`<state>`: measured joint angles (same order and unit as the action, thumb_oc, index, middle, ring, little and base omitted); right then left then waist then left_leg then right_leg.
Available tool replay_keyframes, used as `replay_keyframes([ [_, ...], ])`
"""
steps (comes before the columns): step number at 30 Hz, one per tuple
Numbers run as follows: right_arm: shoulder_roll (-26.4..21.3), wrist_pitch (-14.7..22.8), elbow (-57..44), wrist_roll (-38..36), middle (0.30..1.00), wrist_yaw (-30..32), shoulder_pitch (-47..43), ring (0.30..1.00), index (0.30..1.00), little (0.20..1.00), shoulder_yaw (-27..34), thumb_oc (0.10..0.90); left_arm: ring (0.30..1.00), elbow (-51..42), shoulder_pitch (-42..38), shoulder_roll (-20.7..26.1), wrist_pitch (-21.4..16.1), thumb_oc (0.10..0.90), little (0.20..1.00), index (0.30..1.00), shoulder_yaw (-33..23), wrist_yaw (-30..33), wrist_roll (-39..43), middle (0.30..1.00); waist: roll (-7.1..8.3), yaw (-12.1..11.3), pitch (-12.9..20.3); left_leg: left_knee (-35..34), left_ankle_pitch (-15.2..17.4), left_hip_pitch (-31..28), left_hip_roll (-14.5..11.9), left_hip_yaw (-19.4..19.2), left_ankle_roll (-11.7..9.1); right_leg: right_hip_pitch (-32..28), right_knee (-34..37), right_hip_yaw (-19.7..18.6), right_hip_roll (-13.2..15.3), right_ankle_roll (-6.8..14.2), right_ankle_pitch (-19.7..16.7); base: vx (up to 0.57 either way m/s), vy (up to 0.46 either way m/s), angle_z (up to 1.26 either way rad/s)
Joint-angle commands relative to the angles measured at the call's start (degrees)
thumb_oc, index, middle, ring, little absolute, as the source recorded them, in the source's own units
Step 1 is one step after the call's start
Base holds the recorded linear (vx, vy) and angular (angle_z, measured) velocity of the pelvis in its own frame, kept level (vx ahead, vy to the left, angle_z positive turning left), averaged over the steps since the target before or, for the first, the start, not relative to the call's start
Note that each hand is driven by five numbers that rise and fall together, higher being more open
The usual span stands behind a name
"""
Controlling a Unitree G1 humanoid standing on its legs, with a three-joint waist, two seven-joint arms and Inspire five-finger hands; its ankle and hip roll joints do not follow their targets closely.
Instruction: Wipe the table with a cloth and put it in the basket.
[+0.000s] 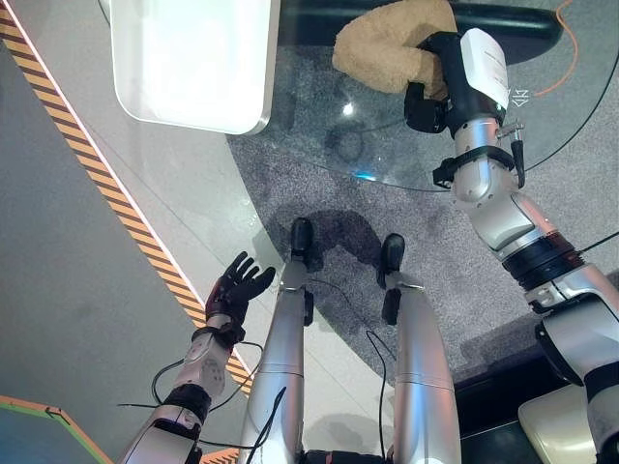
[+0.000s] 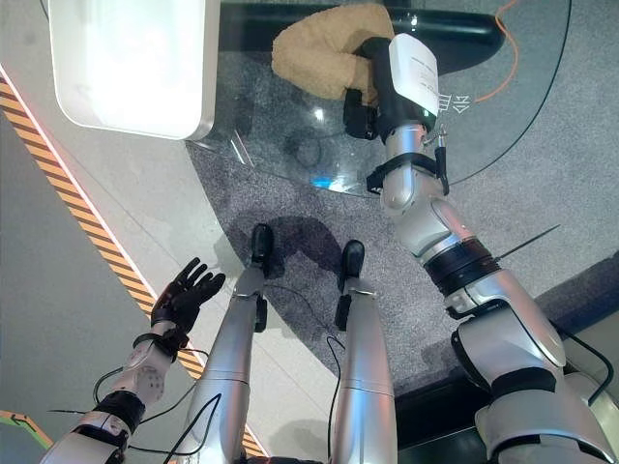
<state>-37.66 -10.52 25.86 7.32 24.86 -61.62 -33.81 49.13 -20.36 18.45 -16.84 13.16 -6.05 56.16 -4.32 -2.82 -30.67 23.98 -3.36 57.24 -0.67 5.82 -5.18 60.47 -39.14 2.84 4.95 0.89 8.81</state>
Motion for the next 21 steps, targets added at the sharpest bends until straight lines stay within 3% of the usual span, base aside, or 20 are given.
replay_keyframes([
  [1, 1.88, 3.77, -7.81, 0.61, 0.3, 0.15, 3.72, 0.3, 0.3, 0.2, 0.46, 0.1, 0.9, -2.58, 0.65, 1.43, -7.71, 0.8, 0.9, 0.9, -5.04, 3.82, 6.44, 0.9, -0.4, -0.03, 0.88, 3.53, 3.69, -0.36, 3.87, -6.15, 5.83, -1.66, 6.13, 4.25, -4.1, -2.83, -3.79, 0.0, 0.0, 0.0],
  [8, 3.15, 5.19, -6.14, 0.85, 0.3, 3.88, 5.8, 0.3, 0.3, 0.2, 2.63, 0.1, 0.9, -7.24, -3.62, 4.93, -13.32, 0.8, 0.9, 0.9, -11.06, 9.69, 10.97, 0.9, -0.22, -0.19, 0.88, 3.57, 3.95, -1.44, 4.13, -5.62, 5.78, -2.59, 5.56, 4.08, -4.13, -2.83, -3.28, 0.0, -0.009, 0.0],
  [13, 4.45, 7.06, -3.61, -1.08, 0.3, 7.43, 7.05, 0.3, 0.3, 0.2, 4.66, 0.1, 0.9, -9.2, -8.31, 8.12, -18.56, 0.8, 0.9, 0.9, -15.69, 17.33, 12.65, 0.9, 0.05, -0.2, 0.88, 3.77, 4.34, -2.42, 4.38, -5.21, 5.63, -3.69, 5.39, 4.05, -4.1, -2.89, -2.74, -0.01, -0.015, 0.01],
  [21, 5.37, 7.83, -3.5, -3.35, 0.3, 8.51, 6.9, 0.3, 0.3, 0.2, 5.42, 0.1, 0.9, -10.96, -13.45, 11.59, -23.7, 0.8, 0.9, 0.9, -19.1, 28.94, 7.54, 0.9, 0.63, 0.01, 0.88, 3.84, 4.62, -3.16, 4.5, -4.71, 5.32, -4.6, 5.52, 3.82, -4.22, -2.88, -2.48, -0.01, -0.018, 0.02],
])
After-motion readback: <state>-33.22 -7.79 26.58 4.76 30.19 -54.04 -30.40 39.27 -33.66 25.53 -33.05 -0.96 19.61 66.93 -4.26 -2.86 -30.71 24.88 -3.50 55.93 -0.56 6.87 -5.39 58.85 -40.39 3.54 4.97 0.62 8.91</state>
